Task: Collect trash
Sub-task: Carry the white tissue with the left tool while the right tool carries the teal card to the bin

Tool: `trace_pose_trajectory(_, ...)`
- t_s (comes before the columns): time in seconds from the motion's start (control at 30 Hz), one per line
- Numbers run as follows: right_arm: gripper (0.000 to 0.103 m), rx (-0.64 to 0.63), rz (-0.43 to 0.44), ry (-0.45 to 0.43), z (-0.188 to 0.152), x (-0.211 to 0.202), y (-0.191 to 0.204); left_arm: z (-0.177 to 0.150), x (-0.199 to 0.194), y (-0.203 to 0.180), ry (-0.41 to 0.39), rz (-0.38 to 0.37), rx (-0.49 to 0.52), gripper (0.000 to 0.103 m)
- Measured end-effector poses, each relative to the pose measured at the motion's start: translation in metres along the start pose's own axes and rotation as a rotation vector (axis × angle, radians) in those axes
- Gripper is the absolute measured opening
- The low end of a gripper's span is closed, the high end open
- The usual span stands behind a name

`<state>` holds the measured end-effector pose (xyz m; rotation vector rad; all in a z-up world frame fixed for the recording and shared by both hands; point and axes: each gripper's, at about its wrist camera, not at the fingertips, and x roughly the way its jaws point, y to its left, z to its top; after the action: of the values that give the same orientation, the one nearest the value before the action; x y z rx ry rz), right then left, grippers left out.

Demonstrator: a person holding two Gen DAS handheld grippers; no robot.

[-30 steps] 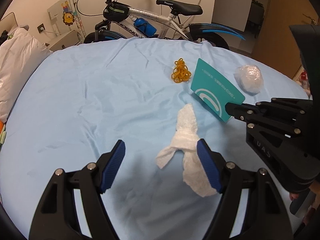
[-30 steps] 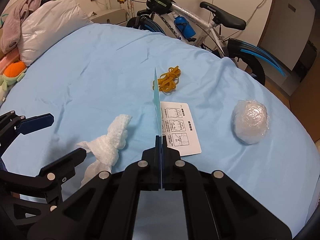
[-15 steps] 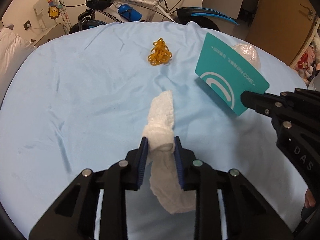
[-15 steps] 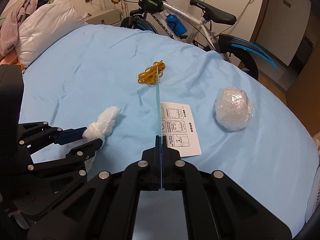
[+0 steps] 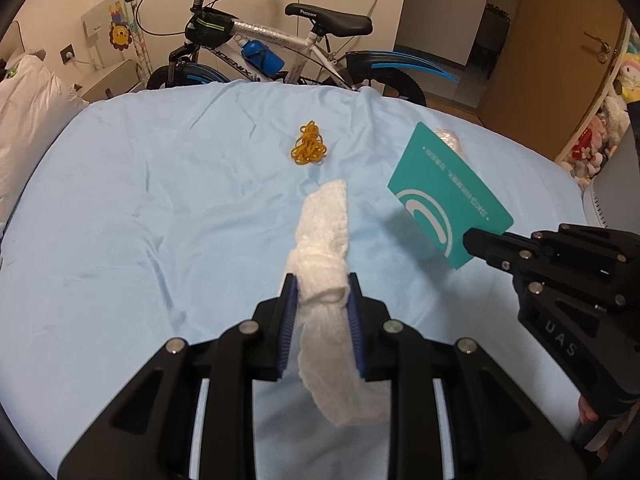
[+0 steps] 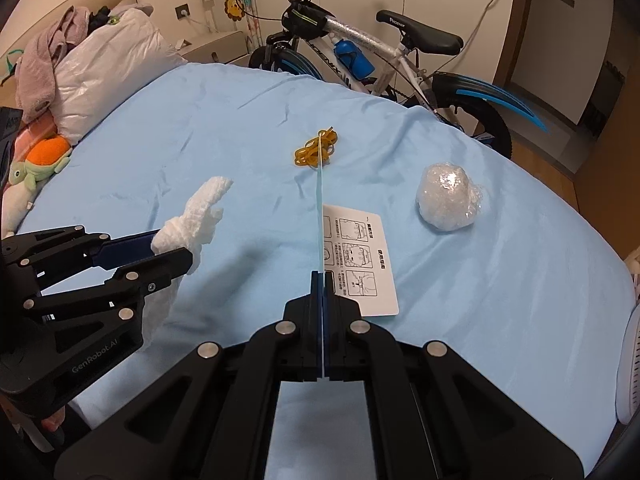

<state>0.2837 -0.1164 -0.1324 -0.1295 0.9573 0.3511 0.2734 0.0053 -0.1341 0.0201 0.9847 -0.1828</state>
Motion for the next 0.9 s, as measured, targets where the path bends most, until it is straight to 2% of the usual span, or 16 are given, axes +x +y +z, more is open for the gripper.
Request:
trace_pose_trajectory(0.4, 0.000, 0.018, -0.033, -0.054, -0.036, -0.087, -0.015, -0.015, -0.069, -0.054, -0.058, -0.015, 0.083, 0.025)
trace_pose_trajectory(0.57, 0.000, 0.058, -0.062, -0.085, -0.053, -0.123, -0.037, -0.015, -0.093, -0.079, -0.084, -0.031, 0.109, 0.025)
trace_pose_trajectory(0.9, 0.000, 0.128, -0.148, -0.167, -0.089, -0.200, -0.093, -0.008, -0.130, -0.159, -0.148, -0.072, 0.205, 0.025)
